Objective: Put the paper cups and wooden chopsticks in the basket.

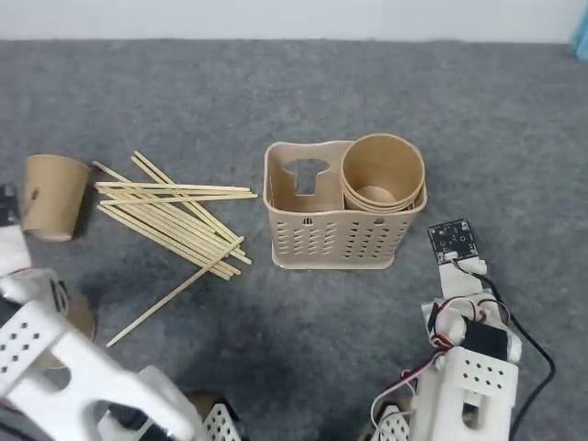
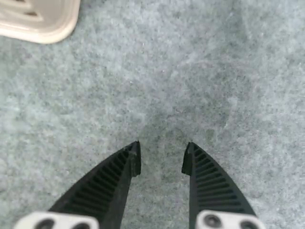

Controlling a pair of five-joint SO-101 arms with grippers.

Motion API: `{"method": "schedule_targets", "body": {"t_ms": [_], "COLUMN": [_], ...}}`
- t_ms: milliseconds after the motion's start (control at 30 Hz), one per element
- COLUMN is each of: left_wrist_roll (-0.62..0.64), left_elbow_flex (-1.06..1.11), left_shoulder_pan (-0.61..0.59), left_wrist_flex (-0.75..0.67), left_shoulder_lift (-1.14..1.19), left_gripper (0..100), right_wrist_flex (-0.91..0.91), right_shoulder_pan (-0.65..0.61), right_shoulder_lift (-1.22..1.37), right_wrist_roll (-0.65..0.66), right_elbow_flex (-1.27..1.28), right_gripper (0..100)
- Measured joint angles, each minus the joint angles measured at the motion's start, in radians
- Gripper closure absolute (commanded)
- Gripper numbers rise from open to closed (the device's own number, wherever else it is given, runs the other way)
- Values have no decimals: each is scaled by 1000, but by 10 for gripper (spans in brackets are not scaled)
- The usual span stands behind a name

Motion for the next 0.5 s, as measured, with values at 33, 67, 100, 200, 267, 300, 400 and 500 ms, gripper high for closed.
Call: {"method": "schedule_targets", "body": {"t_ms": [33,67,100,200,267,300,400,500], "left_wrist_roll": [-3,-3,-2,-11,-11,-12,-6,-5], "left_elbow_flex": [14,29,49,118,160,173,210,227], "left_shoulder_pan": [-12,-20,-25,-26,-26,-29,-35,-75], "left_wrist_flex": [-2,-12,-31,-112,-184,-226,-344,-422], "left_shoulder_lift": [0,0,0,0,-12,-14,-14,-14], "left_gripper": [841,841,841,841,841,841,841,841], "right_wrist_flex": [0,0,0,0,0,0,0,0], "right_shoulder_pan": [0,0,0,0,0,0,0,0], "right_shoulder_lift": [0,0,0,0,0,0,0,0], "right_wrist_roll": [0,0,0,0,0,0,0,0], "right_elbow_flex": [0,0,0,0,0,0,0,0], "right_gripper": [837,837,837,837,837,837,837,837]}}
